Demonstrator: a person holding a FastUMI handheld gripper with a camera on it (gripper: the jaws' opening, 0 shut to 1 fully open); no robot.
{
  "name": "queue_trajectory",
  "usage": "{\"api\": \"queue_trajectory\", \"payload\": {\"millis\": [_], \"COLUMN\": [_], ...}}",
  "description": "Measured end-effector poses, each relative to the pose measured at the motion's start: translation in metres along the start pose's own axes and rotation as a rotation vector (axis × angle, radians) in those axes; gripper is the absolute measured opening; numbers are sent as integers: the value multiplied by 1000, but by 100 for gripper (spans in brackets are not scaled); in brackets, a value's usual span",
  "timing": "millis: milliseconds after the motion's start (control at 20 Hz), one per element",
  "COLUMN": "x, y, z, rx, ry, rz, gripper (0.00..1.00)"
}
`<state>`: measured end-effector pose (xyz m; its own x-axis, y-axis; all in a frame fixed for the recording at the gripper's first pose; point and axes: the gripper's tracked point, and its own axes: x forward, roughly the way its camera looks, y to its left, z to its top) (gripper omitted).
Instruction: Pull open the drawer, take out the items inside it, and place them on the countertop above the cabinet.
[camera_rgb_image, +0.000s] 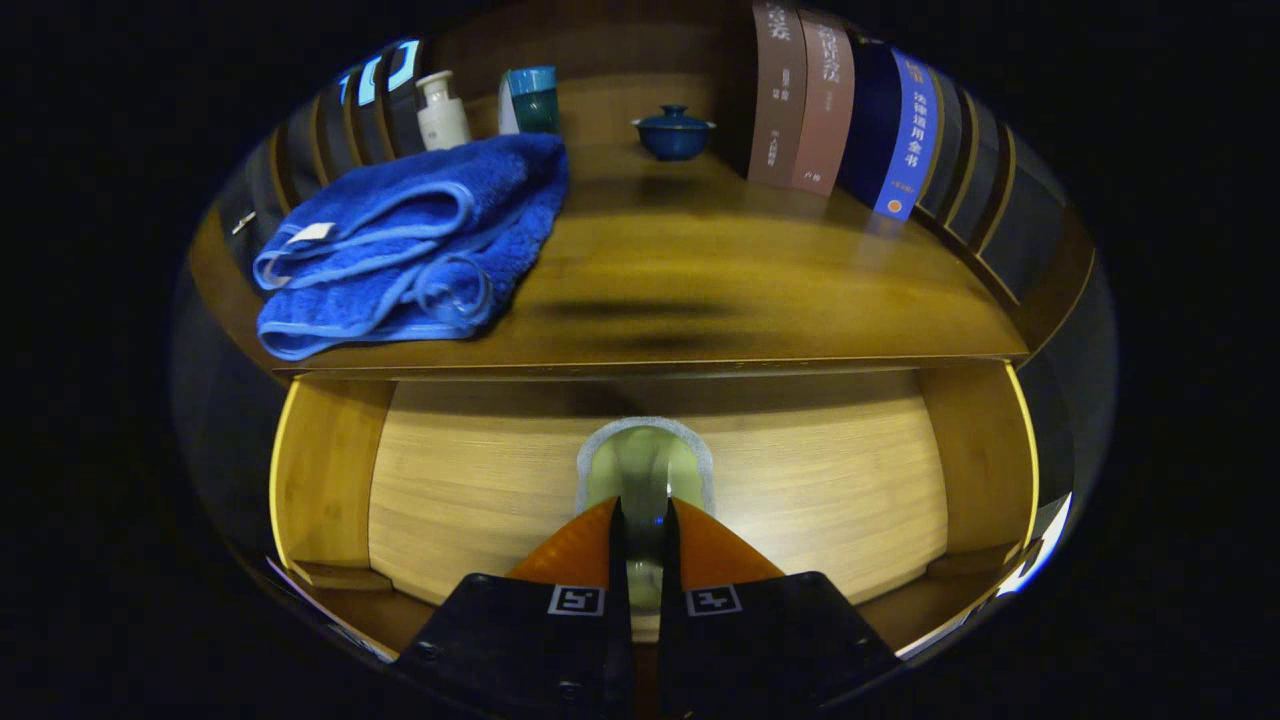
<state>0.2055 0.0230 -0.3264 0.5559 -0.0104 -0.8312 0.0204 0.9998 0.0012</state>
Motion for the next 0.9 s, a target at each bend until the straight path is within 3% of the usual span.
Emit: {"api": "queue_trajectory", "payload": {"millis": [550,900], "x": [-112,-126], "y": [-16,-13], "z": [41,114], "rx": [-16,-24], "ry": [-250,-406], "rz": [11,28], "gripper": [14,15]}}
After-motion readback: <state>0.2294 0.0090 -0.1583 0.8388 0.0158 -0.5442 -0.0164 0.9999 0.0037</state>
